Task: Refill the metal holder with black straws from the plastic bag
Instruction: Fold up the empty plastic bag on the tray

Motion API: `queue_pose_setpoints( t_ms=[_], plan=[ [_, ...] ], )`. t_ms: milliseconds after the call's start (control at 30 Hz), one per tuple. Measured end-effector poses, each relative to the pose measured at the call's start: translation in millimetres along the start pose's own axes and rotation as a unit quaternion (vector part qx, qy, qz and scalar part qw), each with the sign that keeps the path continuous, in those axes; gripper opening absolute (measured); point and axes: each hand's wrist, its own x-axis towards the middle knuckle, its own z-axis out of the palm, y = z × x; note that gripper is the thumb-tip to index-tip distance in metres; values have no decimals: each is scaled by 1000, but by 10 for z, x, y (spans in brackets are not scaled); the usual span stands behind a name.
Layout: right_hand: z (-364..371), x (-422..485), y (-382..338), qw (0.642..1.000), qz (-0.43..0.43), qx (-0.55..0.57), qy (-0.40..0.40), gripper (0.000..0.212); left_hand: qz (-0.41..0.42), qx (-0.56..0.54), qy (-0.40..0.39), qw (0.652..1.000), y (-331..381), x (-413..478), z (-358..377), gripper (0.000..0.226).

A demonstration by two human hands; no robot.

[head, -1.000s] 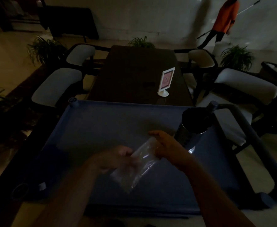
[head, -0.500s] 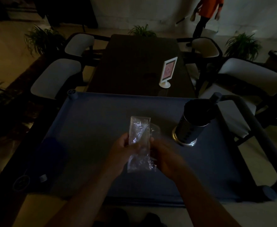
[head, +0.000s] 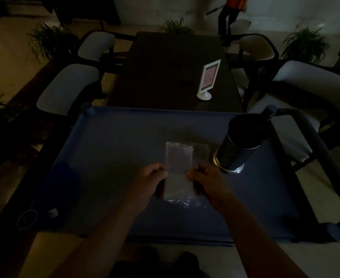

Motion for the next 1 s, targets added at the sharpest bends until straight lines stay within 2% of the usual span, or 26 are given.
queue_pose_setpoints(
  t_ms=[100,200,267,433,500,633,733,867,1000],
  plan=[
    [-2,6,-44,1000,5,26,-8,3,-18,-52,-10,998,1,15,-9,20],
    [11,4,-50,996,6,92,-5,11,-28,-139,-43,989,4,27,-18,33],
    [24,-7,-28,990,-3,140,-2,22,-22,-180,-58,982,22,14,1,30],
    [117,-45,-16,964,-18,265,-25,18,-44,-288,-78,954,37,-32,76,23],
    [130,-51,-13,958,-18,283,-31,22,-58,-304,-76,948,14,-40,102,22],
    [122,-48,15,956,2,293,-24,26,-85,-328,-50,940,-7,-46,126,19],
    [119,-52,14,958,13,285,-17,23,-91,-308,-37,946,-17,-40,106,21],
    [82,-63,34,970,25,242,-6,24,-87,-248,-38,964,10,-37,68,35],
    [19,-71,43,988,-1,156,-16,31,-147,-236,-36,960,40,-35,55,33]
  ],
)
